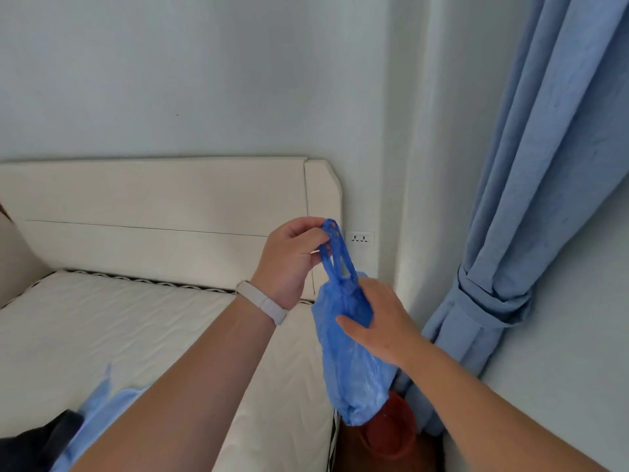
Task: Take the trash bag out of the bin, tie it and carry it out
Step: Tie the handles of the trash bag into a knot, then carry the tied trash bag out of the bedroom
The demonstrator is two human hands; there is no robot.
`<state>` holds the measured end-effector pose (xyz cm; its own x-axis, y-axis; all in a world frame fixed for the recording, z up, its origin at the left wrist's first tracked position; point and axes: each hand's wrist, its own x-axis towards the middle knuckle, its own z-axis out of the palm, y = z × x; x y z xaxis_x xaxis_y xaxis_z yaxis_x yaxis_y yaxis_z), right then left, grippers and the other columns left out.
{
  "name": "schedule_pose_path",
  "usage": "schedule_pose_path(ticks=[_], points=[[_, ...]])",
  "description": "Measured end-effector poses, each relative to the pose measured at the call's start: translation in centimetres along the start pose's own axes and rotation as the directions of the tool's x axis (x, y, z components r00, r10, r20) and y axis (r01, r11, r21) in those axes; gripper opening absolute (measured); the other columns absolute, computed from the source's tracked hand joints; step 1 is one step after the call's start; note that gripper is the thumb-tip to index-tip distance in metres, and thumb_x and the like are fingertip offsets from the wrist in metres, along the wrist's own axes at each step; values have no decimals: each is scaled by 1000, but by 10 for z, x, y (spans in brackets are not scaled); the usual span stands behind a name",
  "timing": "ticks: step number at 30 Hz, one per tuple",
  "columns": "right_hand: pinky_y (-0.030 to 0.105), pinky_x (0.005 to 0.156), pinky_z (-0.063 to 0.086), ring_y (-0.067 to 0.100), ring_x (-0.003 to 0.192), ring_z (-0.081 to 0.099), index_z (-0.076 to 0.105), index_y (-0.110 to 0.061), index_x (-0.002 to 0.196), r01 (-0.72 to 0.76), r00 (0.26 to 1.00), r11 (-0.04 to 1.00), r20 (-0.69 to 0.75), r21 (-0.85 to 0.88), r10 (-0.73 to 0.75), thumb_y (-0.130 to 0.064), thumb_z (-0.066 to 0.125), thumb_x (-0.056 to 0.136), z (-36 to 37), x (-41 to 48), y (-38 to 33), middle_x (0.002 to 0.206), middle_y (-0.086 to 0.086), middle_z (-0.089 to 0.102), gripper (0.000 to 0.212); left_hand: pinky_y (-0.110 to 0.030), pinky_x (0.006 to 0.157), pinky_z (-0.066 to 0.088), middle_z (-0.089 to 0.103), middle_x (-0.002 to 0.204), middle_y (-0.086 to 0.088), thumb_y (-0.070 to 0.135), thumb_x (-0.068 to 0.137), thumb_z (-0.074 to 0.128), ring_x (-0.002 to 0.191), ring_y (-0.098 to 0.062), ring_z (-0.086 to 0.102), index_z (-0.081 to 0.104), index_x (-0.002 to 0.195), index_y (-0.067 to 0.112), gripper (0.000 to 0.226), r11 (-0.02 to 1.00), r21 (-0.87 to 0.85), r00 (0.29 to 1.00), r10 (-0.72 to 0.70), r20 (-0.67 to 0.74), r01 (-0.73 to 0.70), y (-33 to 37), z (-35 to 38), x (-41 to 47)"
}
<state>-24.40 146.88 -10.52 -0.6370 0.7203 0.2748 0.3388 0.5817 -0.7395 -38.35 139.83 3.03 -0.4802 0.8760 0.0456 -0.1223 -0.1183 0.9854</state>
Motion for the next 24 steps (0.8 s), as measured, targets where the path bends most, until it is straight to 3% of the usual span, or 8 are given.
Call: schedule_pose_path(ticks=[10, 16, 20, 24], points=[[25, 99, 35, 10, 111, 47, 53, -26, 119, 261, 945, 965, 207, -13, -252, -51, 64, 79, 56, -40, -56, 115, -11, 56, 48, -31, 69, 50, 64, 75, -7, -5, 83, 51, 69, -19, 58, 71, 83, 6, 23, 1000, 6, 983, -5, -182, 7, 13, -64, -87], [26, 98, 36, 12, 112, 47, 53, -23, 119, 319, 904, 948, 303, -11, -300, -52, 61, 81, 78, -64, -81, 117, -8, 57, 49, -28, 68, 51, 67, 73, -3, -9, 84, 48, 68, -17, 59, 73, 71, 13, 36, 1000, -7, 969, 19, -247, -22, 21, -87, -142], [25, 95, 37, 14, 109, 48, 55, -21, 116, 358, 875, 933, 344, 10, -340, -50, 62, 82, 84, -80, -95, 112, -6, 58, 45, -27, 68, 51, 67, 76, -4, -9, 83, 48, 69, -17, 60, 72, 75, 10, 32, 1000, -4, 962, 23, -274, -25, 25, -96, -173], [20, 98, 32, 9, 115, 45, 53, -24, 123, 372, 855, 928, 378, 32, -356, -51, 61, 83, 90, -96, -105, 122, -9, 56, 49, -27, 67, 52, 69, 76, -4, -8, 84, 50, 69, -17, 62, 70, 82, 7, 26, 1000, -3, 949, 20, -314, -22, 28, -107, -196]])
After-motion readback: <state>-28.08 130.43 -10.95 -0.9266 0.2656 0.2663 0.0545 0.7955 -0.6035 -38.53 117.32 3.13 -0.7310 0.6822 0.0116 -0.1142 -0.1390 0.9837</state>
